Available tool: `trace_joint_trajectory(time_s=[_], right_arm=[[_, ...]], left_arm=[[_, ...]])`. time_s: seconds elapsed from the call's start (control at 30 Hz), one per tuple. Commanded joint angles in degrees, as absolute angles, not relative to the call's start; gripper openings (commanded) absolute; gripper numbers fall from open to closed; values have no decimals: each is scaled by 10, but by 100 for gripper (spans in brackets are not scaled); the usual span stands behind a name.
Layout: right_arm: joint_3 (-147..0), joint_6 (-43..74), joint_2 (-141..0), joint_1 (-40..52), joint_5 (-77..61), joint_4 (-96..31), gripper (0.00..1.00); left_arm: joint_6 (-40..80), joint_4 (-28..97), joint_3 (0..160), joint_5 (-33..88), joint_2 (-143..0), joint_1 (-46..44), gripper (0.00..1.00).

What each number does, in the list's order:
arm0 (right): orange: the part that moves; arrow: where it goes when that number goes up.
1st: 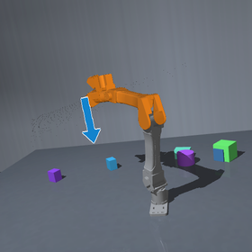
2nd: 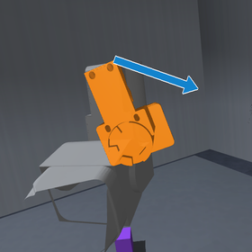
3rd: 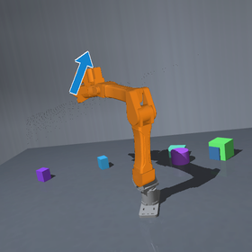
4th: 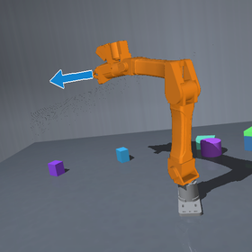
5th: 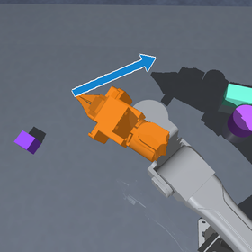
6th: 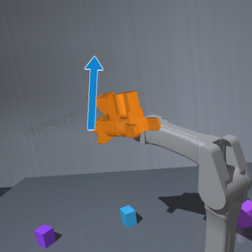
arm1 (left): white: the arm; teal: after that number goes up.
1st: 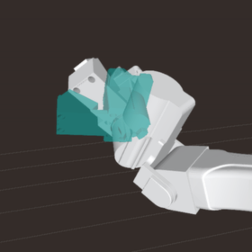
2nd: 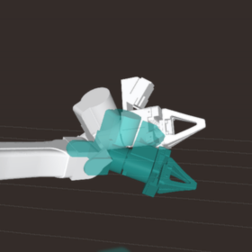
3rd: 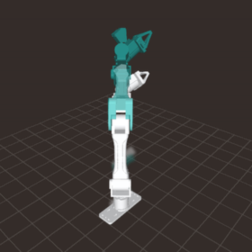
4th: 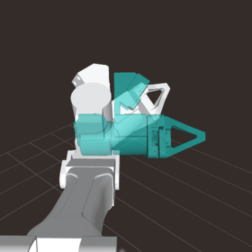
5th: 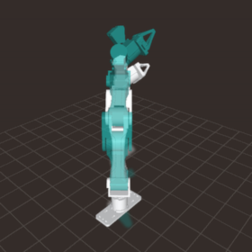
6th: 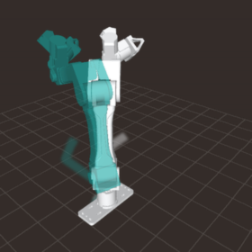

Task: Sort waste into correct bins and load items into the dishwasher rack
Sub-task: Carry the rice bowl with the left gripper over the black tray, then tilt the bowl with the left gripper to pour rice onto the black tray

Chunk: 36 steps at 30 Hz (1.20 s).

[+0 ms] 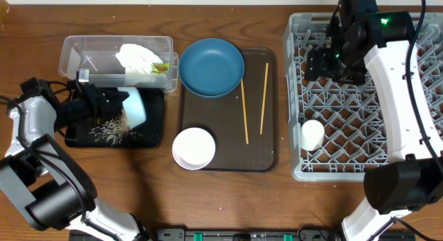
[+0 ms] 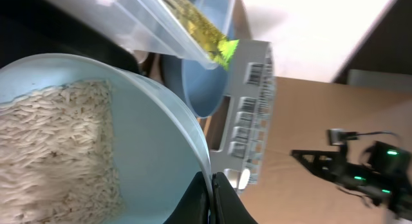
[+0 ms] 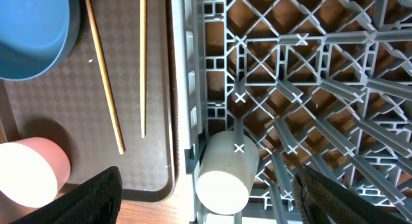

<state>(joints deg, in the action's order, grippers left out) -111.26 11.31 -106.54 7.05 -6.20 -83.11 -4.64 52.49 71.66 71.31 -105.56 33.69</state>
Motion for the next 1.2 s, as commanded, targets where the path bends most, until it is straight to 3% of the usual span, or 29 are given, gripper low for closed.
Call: trace_joint_trajectory(time_s=[0.0,0.33,0.47,1.17], right_arm=[[-1111,104,-1067,76,-62,-831,83],[-1111,102,-1067,76,-62,-831,83],[-1111,102,-1067,76,-62,-832,83],[-1111,102,-1067,76,-62,-834,83]], left_arm=[[-58,526,714,802,-1070,344,6],[-57,525,714,830,-1073,367,6],[-55,525,714,900,-1073,375,6],[19,569,714,901,-1073,385,6]])
